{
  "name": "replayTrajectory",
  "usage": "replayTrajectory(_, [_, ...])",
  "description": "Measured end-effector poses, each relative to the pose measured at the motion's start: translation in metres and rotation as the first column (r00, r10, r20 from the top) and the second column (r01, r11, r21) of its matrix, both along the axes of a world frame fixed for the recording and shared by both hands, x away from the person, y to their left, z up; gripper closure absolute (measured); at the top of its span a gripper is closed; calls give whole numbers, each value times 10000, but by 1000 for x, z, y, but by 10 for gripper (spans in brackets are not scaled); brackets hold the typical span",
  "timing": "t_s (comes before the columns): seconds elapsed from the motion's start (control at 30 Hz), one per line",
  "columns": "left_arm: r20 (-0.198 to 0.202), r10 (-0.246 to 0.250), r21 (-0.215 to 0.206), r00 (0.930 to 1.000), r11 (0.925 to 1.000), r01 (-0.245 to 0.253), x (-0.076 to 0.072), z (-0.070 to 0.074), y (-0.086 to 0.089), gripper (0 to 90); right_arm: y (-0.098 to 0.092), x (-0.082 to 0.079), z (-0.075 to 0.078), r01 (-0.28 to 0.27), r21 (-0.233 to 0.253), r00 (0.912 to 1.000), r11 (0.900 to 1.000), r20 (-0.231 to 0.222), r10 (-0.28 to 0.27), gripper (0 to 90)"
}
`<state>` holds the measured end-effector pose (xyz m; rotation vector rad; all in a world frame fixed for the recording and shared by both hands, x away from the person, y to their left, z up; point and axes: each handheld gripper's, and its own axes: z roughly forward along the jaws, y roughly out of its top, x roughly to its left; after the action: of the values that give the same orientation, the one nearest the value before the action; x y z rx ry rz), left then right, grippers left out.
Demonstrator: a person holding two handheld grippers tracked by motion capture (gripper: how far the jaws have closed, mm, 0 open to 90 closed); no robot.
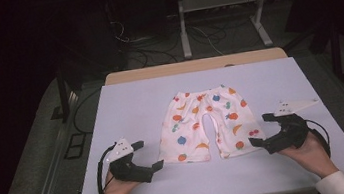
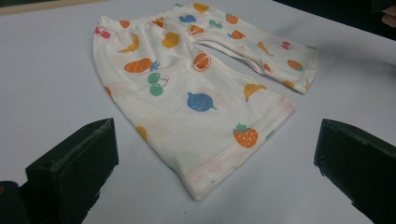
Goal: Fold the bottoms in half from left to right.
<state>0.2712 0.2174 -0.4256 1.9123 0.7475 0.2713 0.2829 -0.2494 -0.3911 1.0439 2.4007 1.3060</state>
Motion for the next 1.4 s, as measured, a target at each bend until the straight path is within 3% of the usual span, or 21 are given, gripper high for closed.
replayTrajectory(0.93, [-83, 1, 19, 10000, 10000, -1, 1, -1, 0, 0, 8, 30, 7, -212, -381, 9991, 9990, -383, 197, 0])
replayTrajectory(1.4, [-61, -55, 46, 10000, 10000, 55, 1, -1, -1, 0, 14, 44, 21, -311, -424, 9990, 9986, -332, 297, 0])
